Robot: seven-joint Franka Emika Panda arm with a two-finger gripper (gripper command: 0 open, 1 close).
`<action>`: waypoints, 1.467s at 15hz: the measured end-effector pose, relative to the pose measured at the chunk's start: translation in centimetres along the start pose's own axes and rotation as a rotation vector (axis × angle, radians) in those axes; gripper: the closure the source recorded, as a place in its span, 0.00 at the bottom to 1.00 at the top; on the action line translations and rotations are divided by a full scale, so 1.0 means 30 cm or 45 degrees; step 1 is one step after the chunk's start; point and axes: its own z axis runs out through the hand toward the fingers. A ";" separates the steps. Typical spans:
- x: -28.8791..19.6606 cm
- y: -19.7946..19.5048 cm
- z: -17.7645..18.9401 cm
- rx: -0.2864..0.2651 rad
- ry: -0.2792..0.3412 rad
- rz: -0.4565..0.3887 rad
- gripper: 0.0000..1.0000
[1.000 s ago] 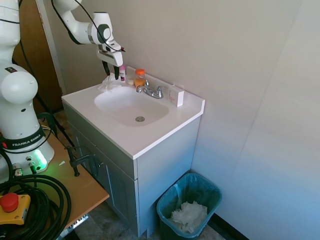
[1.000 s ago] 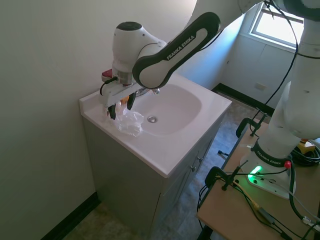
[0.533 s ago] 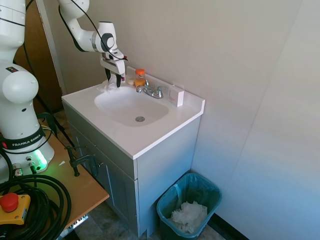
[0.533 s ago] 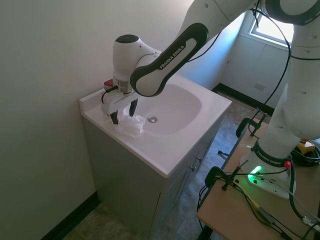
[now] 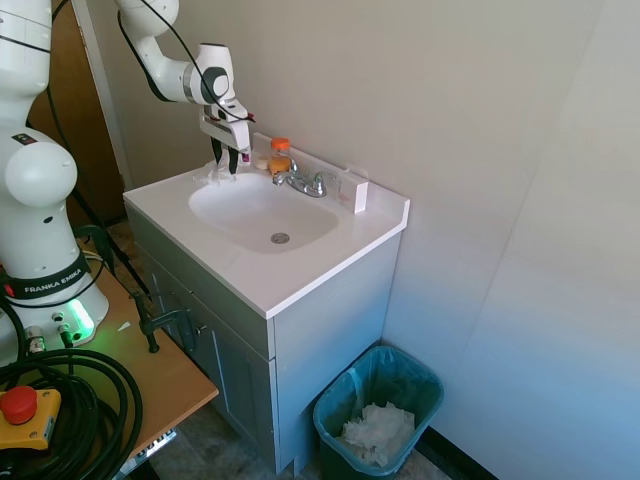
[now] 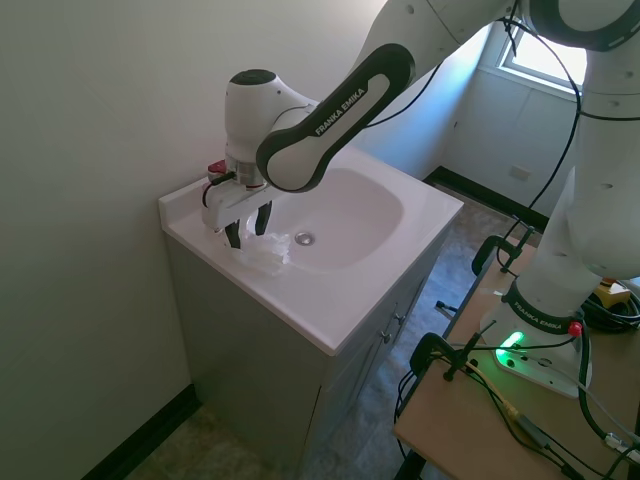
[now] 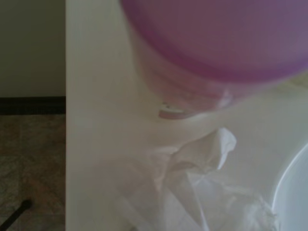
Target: Throw the tissue in the trash bin
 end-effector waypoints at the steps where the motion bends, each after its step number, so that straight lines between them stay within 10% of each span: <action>1: 0.000 0.002 0.007 -0.004 -0.005 -0.004 1.00; 15: 0.023 0.021 -0.040 -0.015 -0.051 -0.004 1.00; 22: 0.179 0.230 -0.619 0.274 0.158 0.127 1.00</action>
